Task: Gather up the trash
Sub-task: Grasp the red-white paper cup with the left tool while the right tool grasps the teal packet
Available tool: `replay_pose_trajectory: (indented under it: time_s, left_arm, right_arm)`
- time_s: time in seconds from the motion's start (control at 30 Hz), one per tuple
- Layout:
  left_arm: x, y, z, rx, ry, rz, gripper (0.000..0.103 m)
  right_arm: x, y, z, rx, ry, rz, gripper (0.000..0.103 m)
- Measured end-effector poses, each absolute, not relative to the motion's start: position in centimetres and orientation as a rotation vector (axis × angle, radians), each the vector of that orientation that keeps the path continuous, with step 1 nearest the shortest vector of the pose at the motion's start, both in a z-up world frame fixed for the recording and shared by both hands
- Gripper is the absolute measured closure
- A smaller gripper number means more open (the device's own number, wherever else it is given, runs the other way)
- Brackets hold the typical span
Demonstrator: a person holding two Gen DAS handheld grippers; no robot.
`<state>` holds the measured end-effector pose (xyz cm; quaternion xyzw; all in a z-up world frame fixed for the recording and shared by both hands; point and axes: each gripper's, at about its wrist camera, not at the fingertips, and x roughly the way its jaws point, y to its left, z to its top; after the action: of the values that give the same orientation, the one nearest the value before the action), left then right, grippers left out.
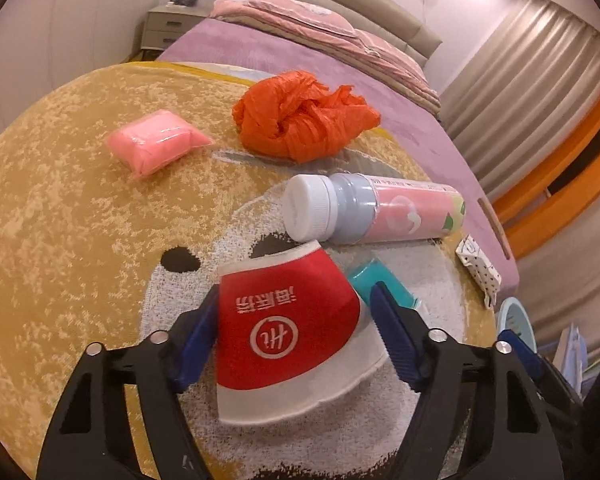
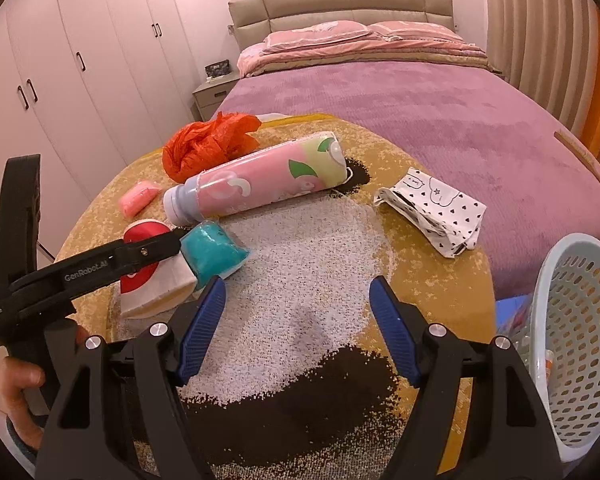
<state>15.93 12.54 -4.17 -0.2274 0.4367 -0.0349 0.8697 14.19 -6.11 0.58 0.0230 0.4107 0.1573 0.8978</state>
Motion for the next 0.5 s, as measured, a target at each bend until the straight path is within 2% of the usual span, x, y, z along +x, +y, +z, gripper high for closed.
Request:
replay_pose_trajectory:
  time_s: [0.1,0.5]
  left_arm:
    - [15.5,13.1,-4.0,-0.486,0.914,-0.087,0.039]
    - [12.4,17.0,-3.8,-0.447,0.939,-0.094,0.039]
  right_arm:
    - [14.5,-5.5,0.6,0.04,0.852,0.338,0.032]
    - [16.5,-0.1,-1.0,-0.069,0.863,0.4,0.032]
